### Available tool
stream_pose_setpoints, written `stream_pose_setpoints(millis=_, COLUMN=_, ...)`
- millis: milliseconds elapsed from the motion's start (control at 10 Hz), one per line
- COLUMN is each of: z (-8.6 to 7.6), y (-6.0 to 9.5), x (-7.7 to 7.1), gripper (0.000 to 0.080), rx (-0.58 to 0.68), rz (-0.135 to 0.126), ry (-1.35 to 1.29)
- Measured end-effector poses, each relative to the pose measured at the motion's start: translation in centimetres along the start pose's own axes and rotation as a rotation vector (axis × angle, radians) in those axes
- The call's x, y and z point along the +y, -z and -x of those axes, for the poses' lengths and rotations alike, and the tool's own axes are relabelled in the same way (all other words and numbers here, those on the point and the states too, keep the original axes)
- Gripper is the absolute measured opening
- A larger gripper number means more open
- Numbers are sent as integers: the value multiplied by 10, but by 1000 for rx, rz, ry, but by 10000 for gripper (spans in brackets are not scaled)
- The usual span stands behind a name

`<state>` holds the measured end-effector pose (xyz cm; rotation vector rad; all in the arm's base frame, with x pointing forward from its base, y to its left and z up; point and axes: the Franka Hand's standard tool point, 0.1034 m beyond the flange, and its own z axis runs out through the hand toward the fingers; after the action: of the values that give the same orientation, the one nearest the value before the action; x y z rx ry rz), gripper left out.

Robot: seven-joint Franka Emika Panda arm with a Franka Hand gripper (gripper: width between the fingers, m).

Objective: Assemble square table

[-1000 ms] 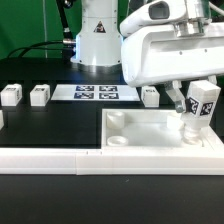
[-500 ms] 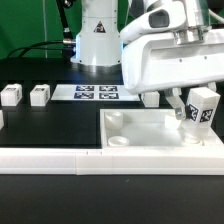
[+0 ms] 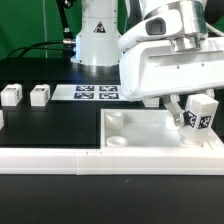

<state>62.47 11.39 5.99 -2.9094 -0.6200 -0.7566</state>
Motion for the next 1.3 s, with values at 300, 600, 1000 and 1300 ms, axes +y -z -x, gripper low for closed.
stream_pose_setpoints(millis=300, z=0, y=0, x=0, gripper=480, rx=-1, rz=0, ry=0)
stream_pose_setpoints(millis=600, z=0, y=0, x=0, gripper=641, rx=-1, rz=0, ry=0)
stream_pose_setpoints(millis=1000, z=1, y=0, x=0, gripper=649, rx=-1, rz=0, ry=0)
stream_pose_setpoints(millis=1300, z=1, y=0, x=0, gripper=649, rx=-1, rz=0, ry=0)
